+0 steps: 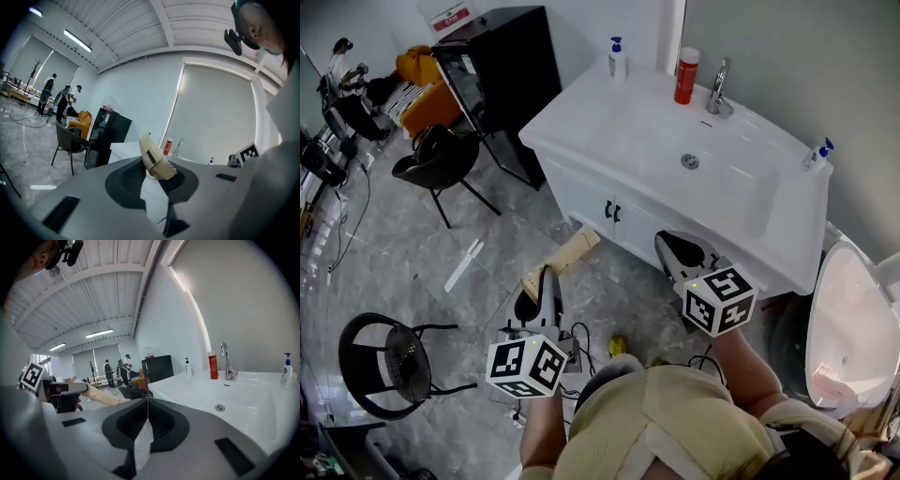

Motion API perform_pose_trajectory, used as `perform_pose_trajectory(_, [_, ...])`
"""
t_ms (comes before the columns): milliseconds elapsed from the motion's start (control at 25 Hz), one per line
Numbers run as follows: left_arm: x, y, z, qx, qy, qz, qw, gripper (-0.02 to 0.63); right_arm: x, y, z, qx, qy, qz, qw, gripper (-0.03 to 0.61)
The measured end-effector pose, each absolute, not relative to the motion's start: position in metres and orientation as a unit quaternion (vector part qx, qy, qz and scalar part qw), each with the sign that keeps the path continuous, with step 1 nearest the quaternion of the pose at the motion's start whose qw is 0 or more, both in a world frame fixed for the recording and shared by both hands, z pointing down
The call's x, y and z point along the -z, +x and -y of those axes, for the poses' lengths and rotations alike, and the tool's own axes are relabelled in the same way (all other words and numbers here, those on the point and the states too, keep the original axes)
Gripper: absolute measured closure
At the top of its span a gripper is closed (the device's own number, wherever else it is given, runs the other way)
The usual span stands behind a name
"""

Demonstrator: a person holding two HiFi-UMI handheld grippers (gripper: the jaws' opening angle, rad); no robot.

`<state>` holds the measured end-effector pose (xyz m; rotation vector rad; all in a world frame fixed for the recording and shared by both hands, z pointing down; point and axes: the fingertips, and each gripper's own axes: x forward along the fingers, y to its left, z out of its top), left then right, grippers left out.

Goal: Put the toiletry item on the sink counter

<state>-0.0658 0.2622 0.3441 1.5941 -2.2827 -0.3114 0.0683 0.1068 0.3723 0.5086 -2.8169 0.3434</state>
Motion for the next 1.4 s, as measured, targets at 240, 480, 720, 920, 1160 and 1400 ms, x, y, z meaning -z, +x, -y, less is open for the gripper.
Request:
perform_pose_trajectory(240, [-0.348, -0.093, -0.261, 0.110, 0.573, 0.794, 0.172, 0.528, -0.367, 0.045, -0.105, -0.114, 0.196, 0.967, 0.120, 0.551])
perform_pose_trajectory(480, [-0.353, -0.112, -0.247, 0.112, 0.582, 0.786, 0.179, 0.528, -0.368, 0.034, -0.093, -0.111, 0.214, 0.962, 0.126, 0.552])
perform_pose_trajectory(720, [-0.350, -0.131, -0.223, 0.120, 0.590, 0.779, 0.177, 0.528, -0.366, 0.017, -0.073, -0.106, 0.223, 0.961, 0.124, 0.551])
perform_pose_trajectory(920, [-0.348, -0.146, -0.200, 0.121, 0.592, 0.778, 0.173, 0.528, -0.366, 0.003, -0.052, -0.104, 0.222, 0.962, 0.123, 0.551])
perform_pose_trajectory(1160, [-0.342, -0.164, -0.166, 0.117, 0.598, 0.775, 0.170, 0.528, -0.366, -0.017, -0.022, -0.108, 0.223, 0.961, 0.123, 0.551])
perform_pose_trajectory(1400, [-0.338, -0.178, -0.132, 0.116, 0.600, 0.774, 0.169, 0.528, -0.363, -0.034, 0.013, -0.108, 0.222, 0.961, 0.123, 0.551])
